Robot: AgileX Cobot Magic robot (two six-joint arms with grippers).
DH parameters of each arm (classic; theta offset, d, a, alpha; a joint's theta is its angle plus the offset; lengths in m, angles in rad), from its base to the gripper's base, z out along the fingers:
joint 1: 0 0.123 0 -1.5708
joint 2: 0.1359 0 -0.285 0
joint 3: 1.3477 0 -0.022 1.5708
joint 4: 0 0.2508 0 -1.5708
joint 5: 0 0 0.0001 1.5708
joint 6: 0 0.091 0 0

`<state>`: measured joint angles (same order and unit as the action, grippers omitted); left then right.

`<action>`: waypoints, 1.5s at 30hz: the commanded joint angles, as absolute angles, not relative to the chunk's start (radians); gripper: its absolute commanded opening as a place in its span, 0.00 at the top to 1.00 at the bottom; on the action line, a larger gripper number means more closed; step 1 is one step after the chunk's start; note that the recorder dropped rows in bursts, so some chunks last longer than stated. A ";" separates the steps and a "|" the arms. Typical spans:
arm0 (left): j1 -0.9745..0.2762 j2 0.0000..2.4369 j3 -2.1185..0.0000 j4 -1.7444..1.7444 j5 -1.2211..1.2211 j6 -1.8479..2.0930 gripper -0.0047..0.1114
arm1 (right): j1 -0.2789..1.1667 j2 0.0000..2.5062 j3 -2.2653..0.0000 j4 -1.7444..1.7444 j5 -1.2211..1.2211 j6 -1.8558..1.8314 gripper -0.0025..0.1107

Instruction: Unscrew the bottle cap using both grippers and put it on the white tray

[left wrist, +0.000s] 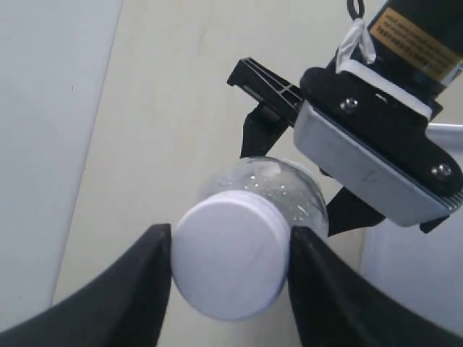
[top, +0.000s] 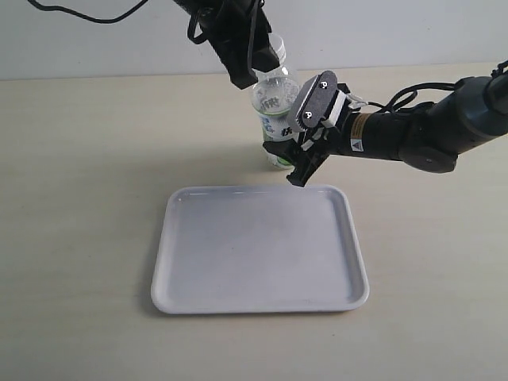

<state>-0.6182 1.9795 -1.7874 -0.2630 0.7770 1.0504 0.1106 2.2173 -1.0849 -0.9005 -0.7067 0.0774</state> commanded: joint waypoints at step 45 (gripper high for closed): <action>-0.618 1.970 -1.791 -0.223 0.801 0.376 0.26 | 0.106 2.247 -1.067 -0.943 -0.521 0.053 0.98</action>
<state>-0.6182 1.9795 -1.7874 -0.2413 0.7943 0.3043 0.1106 2.2173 -1.0849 -0.9024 -0.7067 0.0737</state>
